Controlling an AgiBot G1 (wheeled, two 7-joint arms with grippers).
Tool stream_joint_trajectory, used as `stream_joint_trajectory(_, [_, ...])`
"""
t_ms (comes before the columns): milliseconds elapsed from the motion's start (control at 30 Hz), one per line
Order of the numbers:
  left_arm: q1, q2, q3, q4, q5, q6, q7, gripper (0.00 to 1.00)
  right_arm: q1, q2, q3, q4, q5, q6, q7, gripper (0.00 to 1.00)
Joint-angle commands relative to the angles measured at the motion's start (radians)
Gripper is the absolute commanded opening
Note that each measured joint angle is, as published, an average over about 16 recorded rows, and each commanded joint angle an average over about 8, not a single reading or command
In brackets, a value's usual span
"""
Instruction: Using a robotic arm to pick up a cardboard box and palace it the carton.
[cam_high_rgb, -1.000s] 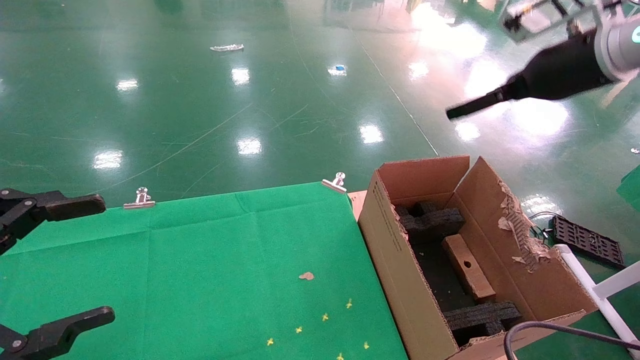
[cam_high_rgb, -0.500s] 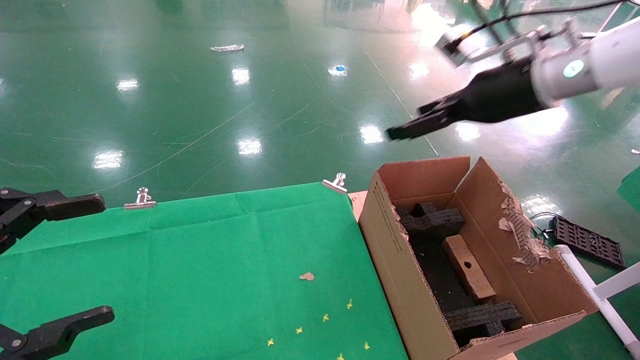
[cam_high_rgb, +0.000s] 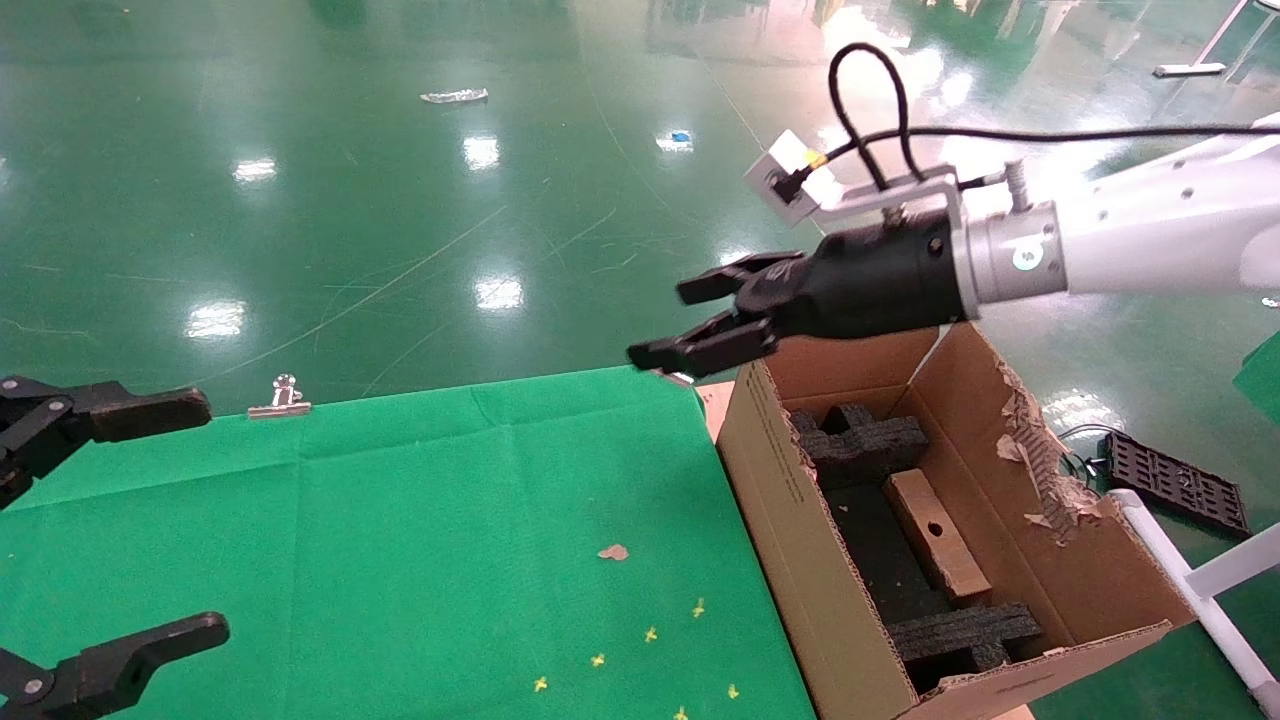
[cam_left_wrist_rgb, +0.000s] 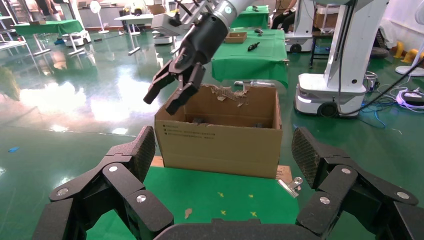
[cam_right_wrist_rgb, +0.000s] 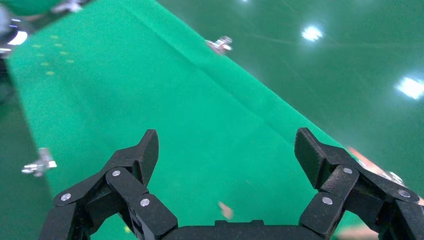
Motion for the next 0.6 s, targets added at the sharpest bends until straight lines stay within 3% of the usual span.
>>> stream_joint_trajectory(33, [0.000, 0.000, 0.000, 0.000, 0.000, 0.000, 0.000, 1.00, -0.042, 0.006, 0.044, 0.035, 0.018, -0.006, -0.016, 1.00])
stream_joint_trajectory(600, [0.000, 0.000, 0.001, 0.000, 0.000, 0.000, 0.000, 1.00, -0.392, 0.059, 0.406, 0.326, 0.170, -0.060, -0.151, 1.00])
